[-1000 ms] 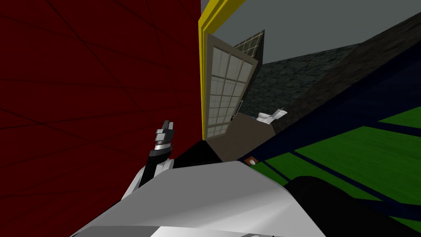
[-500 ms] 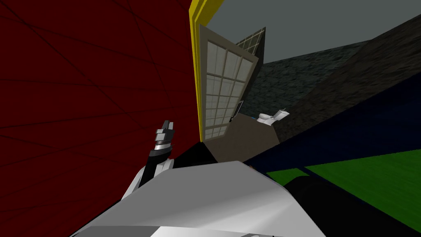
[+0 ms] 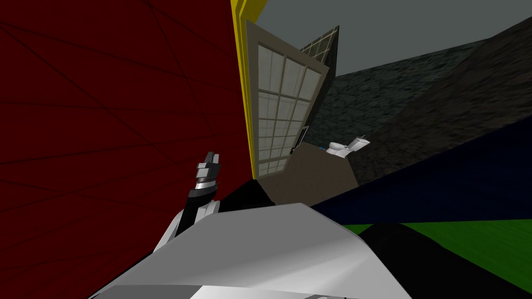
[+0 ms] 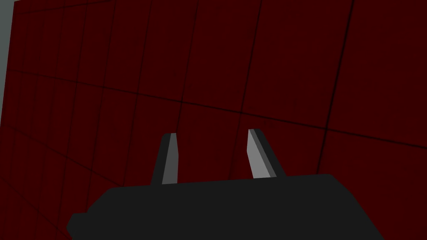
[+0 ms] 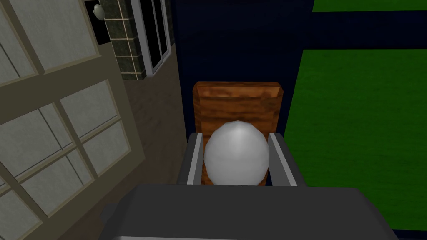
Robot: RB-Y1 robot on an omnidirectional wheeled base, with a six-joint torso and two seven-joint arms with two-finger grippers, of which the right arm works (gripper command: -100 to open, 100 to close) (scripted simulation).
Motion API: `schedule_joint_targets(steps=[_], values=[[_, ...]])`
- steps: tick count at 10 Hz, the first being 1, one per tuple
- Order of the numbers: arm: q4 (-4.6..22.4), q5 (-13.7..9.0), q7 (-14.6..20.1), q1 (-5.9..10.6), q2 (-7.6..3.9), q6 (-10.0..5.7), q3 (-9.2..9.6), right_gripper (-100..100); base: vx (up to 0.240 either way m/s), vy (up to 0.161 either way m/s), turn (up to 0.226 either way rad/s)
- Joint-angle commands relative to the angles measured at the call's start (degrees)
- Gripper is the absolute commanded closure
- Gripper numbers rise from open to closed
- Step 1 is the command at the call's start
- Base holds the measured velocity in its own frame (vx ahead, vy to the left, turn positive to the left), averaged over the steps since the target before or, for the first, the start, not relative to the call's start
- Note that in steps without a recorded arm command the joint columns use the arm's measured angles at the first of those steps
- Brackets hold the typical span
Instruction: Push the door open
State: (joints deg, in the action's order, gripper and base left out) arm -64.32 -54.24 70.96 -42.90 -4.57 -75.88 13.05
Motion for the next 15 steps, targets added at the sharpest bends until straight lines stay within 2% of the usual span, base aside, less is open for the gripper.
schedule_joint_targets(steps=[1,3,4,8,15], values=[[0.06,0.04,-0.01,-0.25,0.16,-0.19,0.13,100,0.000,0.000,0.000],[0.06,0.04,-0.01,-0.25,0.16,-0.19,0.13,100,0.000,0.000,0.000],[-0.05,-0.67,-0.27,0.12,0.10,-0.03,-0.59,100,0.092,-0.084,-0.014],[-0.16,-2.31,-0.88,0.37,0.46,-0.16,-2.02,100,0.126,-0.142,-0.006],[-0.53,-7.81,-2.93,1.19,2.39,-0.59,-6.82,100,0.137,-0.153,-0.014]])
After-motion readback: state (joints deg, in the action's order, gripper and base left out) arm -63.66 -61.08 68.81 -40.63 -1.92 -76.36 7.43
